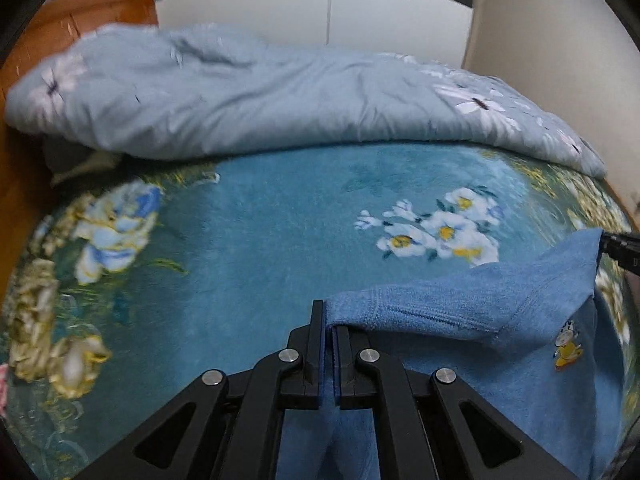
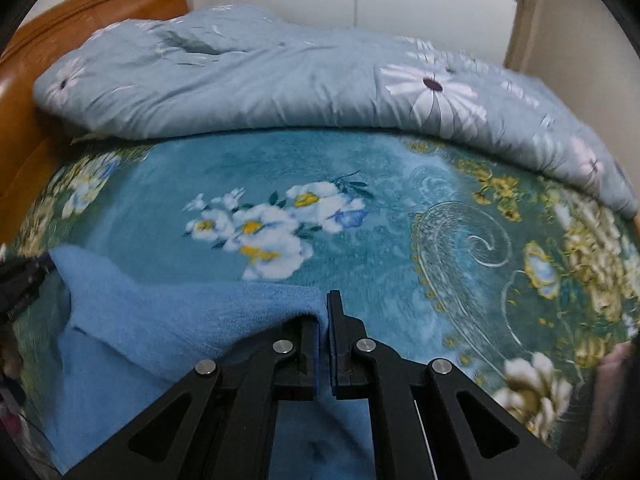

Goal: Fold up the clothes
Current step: 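Hold the shirt with both grippers and shake it out in the air, then lower the shirt flat onto the blanket and open both grippers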

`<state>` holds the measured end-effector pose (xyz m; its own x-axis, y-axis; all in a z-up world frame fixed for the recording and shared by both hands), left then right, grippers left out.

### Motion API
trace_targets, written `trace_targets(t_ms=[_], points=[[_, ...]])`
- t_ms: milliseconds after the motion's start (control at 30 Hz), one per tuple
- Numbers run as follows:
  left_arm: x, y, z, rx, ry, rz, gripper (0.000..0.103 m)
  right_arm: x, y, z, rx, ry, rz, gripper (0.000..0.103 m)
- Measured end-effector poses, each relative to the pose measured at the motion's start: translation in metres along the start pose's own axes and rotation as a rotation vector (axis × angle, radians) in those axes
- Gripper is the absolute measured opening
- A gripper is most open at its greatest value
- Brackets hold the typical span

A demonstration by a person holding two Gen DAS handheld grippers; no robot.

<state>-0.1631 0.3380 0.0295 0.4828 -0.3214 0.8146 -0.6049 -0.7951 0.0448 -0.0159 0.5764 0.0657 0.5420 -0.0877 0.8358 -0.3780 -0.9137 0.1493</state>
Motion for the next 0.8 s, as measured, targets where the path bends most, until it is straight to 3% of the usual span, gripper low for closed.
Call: trace_targets(t_ms=[133,300,467,567,633,700,800], points=[[-0.027,0.007,-0.003,0.091,0.082,0.081,0.003,-0.043,-0.016,-0.017,-0.069,0.058,-0.009,0.003],[-0.059,0.016,-0.004,0.211,0.184,0.188,0.004,-0.094,-0.029,-0.009,-0.108,0.164,0.004,0.003],[-0.089,0.025,-0.006,0.331,0.285,0.295,0.006,-0.095,-0.043,-0.006,-0.199,0.174,-0.109,0.006],[-0.087,0.031,-0.003,0.335,0.292,0.329,0.023,-0.073,-0.048,-0.001,-0.169,0.164,-0.147,0.025],[-0.072,0.038,0.001,0.306,0.263,0.328,0.042,-0.056,-0.052,0.006,-0.14,0.153,-0.138,0.038],[-0.054,0.046,0.009,0.285,0.237,0.339,0.045,-0.04,-0.061,0.013,-0.141,0.14,-0.121,0.04],[-0.026,0.061,0.039,0.255,0.223,0.294,0.049,-0.014,-0.075,0.03,-0.183,0.096,-0.11,0.04]])
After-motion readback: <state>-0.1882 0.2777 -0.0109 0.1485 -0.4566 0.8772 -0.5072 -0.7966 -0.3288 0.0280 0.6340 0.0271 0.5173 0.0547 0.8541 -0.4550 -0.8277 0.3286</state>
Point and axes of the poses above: each gripper's, at about its wrist camera, not at the fingertips, and x roughly against the way its jaws point, y to its left, z to its underside, the point moved 4 cm from there along -x, roughly the way its jaws point, and after that the axes turned 9 degrees about -z, right-handed, at the moved point
